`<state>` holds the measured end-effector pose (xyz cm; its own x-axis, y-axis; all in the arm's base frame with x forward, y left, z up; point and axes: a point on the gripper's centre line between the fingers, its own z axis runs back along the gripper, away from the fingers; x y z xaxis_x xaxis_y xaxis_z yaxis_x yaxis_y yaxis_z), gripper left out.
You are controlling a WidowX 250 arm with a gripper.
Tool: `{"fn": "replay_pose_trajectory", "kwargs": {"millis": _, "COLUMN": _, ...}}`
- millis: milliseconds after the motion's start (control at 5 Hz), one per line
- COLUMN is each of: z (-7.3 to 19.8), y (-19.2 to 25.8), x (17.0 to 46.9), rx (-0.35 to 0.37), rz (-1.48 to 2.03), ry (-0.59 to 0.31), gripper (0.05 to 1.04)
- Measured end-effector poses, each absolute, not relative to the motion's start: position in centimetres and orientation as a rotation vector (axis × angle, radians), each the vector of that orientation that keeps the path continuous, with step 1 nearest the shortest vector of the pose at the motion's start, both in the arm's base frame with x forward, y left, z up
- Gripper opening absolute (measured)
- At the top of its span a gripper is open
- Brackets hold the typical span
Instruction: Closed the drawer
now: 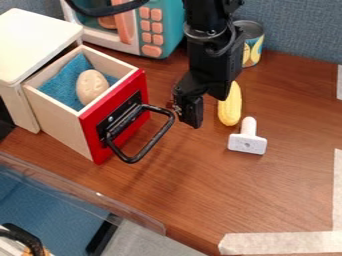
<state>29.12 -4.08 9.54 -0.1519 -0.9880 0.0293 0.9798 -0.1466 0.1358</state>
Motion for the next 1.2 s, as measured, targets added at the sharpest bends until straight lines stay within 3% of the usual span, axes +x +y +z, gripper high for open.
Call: {"fn": "replay_pose_trajectory", "kwargs": {"millis": 1200, "z": 5.8, "y": -2.7, "x": 26.9, "rx": 0.048, "rz": -1.722, "ry": -0.056, "gripper": 0.999}}
